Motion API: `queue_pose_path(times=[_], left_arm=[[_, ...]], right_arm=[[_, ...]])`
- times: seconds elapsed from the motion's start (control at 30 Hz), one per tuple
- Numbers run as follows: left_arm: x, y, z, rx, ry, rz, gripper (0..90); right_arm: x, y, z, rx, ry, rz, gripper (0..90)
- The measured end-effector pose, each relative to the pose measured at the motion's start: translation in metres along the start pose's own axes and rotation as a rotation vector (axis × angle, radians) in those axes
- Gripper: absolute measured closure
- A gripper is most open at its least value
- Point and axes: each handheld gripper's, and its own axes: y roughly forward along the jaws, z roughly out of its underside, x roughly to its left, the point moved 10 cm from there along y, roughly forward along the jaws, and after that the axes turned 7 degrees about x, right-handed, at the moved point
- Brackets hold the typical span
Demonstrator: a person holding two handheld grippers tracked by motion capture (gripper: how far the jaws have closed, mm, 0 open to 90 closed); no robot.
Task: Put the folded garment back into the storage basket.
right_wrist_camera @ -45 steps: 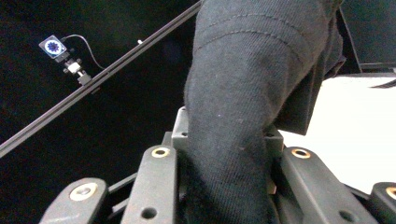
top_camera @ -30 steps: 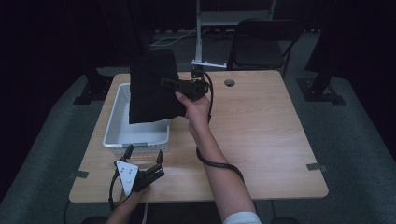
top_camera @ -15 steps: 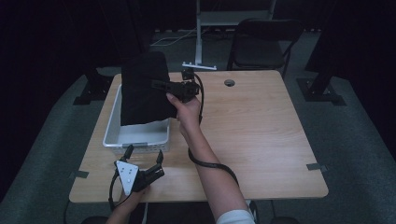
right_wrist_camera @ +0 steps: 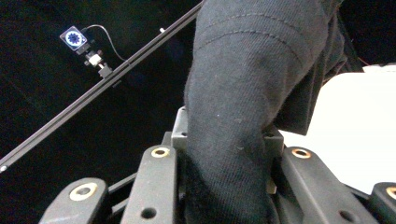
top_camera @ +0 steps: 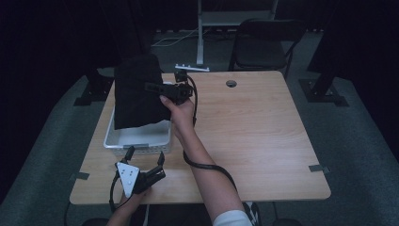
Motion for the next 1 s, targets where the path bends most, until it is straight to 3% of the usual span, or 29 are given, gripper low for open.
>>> queue_pose_path(times=[0.33,1.0], left_arm=[[0.000,0.000,0.000,-0.001,-0.004,0.006,2.4],[0.000,0.000,0.000,0.002,-0.002,0.009,2.4]], right_arm=[[0.009,0.009,-0.006,-0.004,-0.016,-0.007,69.6],[-0.010,0.019,0.007,0.022,0.009,0.031,69.6]])
